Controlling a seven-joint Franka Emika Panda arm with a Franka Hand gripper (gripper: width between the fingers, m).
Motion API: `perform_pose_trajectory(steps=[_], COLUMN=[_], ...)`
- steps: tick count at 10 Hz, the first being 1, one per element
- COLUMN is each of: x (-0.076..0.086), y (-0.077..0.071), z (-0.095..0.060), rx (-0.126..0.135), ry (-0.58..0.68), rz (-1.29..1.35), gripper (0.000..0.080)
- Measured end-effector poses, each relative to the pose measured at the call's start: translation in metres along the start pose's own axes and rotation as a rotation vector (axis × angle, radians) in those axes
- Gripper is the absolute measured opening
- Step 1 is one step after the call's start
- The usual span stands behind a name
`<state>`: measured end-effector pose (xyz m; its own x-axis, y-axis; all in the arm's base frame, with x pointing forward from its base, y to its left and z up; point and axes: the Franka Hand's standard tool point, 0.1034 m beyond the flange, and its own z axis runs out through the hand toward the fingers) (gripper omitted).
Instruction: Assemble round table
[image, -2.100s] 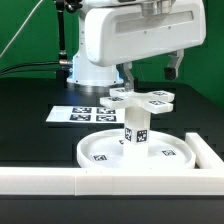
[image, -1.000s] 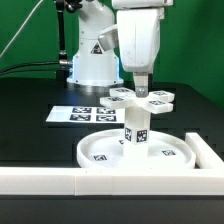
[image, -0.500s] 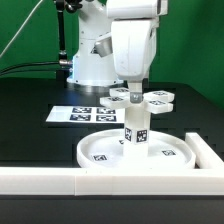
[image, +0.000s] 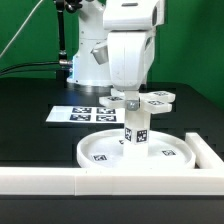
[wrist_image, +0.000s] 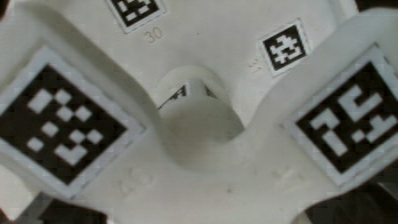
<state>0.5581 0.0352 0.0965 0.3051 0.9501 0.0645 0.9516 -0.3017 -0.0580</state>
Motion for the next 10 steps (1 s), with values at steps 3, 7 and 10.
perform_pose_trajectory(steps=[3,7,10], x=[-0.0005,-0.0005,0.0], y=[0.0007,0.0005,0.0003], z=[-0.0006,-0.0001,0.0], rx=[-0.003,-0.002,0.012], ry=[-0.005,-0.004,0.019], rz=[-0.004,0.171,0.597], gripper=[0.0534,0.0445,0.0445])
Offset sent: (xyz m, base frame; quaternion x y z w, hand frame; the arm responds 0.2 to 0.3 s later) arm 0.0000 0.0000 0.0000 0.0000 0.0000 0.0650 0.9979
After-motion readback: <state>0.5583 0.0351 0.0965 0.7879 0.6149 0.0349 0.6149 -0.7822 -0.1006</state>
